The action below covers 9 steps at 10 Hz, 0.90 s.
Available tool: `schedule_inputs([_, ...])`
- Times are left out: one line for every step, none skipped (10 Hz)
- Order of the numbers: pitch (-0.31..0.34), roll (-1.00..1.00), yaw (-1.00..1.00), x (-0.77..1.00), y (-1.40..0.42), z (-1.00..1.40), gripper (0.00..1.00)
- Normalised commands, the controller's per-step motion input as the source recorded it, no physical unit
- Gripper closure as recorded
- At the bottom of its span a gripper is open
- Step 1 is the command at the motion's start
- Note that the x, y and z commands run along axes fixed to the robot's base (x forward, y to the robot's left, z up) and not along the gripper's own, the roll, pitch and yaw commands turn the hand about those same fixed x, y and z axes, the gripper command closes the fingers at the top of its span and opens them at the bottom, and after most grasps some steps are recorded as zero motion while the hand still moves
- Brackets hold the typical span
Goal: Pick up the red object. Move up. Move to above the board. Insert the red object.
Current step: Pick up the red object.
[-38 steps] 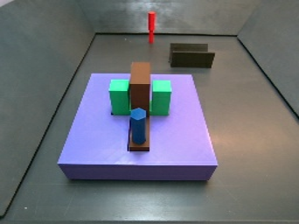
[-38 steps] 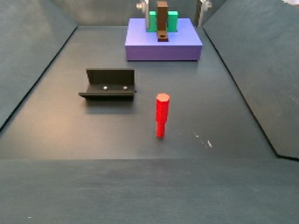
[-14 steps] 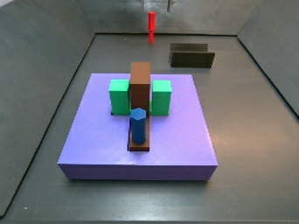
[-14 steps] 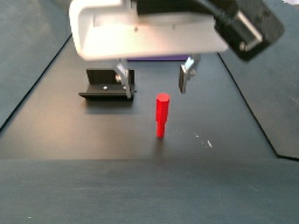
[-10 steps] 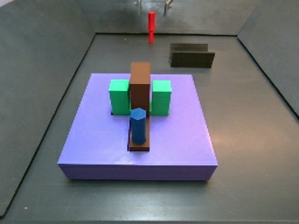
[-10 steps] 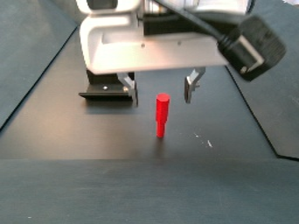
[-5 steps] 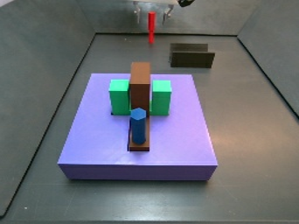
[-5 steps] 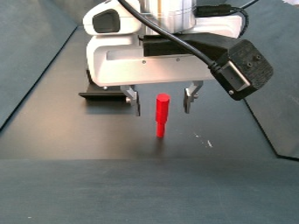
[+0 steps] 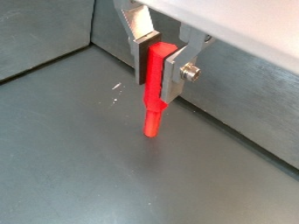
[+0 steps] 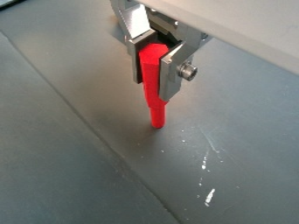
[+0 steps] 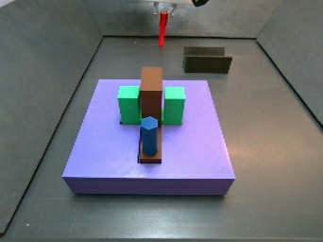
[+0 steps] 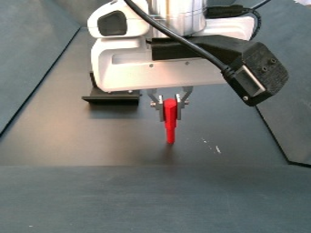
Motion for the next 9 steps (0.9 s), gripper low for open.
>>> schedule_inputs([0.0,0.0,0.0,0.0,0.0,0.0,1.0])
schedule_inputs([0.0,0.0,0.0,0.0,0.0,0.0,1.0])
schedule_inputs([0.0,0.0,0.0,0.0,0.0,0.0,1.0])
schedule_inputs([0.0,0.0,0.0,0.0,0.0,0.0,1.0])
schedule_inputs([0.0,0.0,0.0,0.0,0.0,0.0,1.0])
schedule_inputs([0.0,0.0,0.0,0.0,0.0,0.0,1.0])
schedule_inputs([0.0,0.0,0.0,0.0,0.0,0.0,1.0])
schedule_inputs([0.0,0.0,0.0,0.0,0.0,0.0,1.0])
schedule_inputs([0.0,0.0,0.0,0.0,0.0,0.0,1.0])
